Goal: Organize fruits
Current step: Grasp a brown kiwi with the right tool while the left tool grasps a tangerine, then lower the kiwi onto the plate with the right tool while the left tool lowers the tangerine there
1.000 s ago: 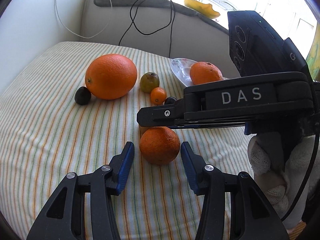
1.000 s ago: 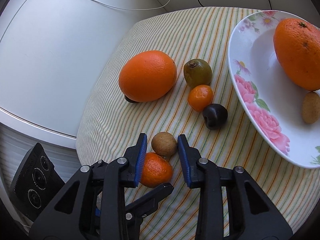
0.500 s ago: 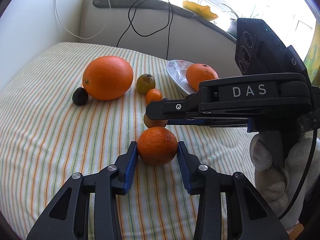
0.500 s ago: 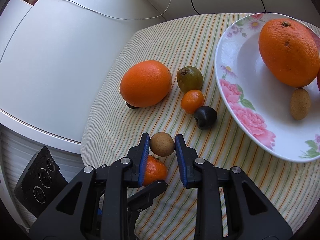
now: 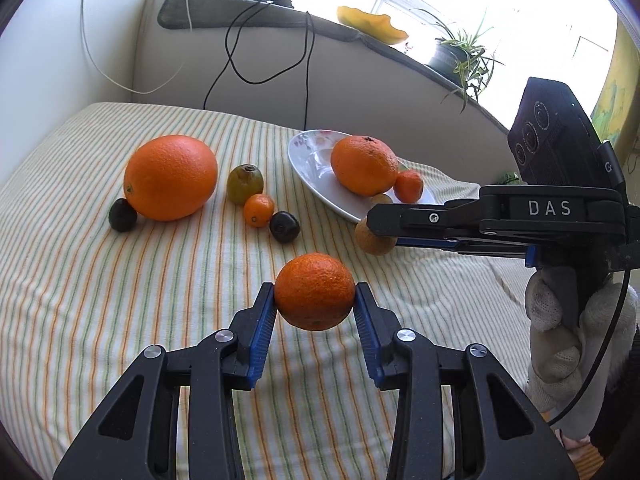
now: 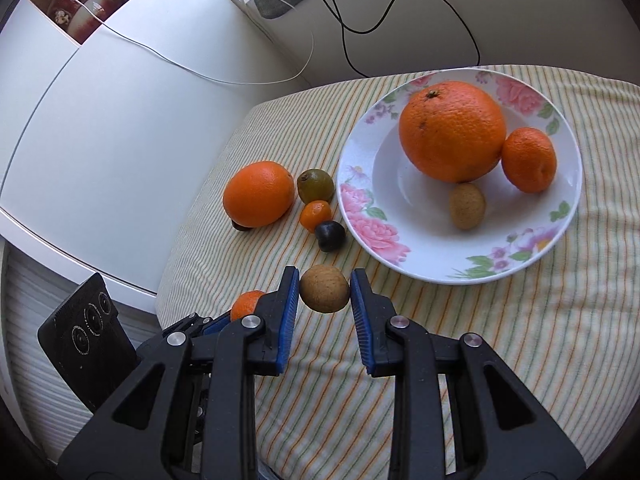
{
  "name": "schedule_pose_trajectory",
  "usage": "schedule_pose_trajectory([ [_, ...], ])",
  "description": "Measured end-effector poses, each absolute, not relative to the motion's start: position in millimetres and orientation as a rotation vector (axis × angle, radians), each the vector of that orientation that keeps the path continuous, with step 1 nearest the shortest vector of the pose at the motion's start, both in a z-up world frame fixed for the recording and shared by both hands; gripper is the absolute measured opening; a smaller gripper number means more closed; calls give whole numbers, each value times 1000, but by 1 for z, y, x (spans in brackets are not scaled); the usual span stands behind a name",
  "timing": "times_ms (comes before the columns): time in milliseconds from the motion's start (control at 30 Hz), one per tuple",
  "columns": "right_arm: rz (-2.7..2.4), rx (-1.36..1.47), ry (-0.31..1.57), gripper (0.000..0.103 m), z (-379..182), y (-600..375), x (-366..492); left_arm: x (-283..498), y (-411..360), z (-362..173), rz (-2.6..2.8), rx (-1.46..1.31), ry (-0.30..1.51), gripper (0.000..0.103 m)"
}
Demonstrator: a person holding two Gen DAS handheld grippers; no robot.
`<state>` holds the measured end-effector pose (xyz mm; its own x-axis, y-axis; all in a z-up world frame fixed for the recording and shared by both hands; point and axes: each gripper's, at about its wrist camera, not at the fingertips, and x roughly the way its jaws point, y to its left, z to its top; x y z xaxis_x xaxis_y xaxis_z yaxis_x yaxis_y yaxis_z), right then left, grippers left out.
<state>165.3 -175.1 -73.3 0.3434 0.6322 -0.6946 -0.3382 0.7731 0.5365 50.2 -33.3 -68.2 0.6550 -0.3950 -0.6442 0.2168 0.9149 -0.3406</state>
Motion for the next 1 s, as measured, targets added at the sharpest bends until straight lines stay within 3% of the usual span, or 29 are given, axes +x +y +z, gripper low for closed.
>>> schedule_pose_trajectory([
  [467,534,326,976,28,-59,-248,173,74,-79,-55,-424,-206,763,38],
  [1000,489,318,959,28,-64,-256,194,108,-114,-52,-439,-163,761,38],
])
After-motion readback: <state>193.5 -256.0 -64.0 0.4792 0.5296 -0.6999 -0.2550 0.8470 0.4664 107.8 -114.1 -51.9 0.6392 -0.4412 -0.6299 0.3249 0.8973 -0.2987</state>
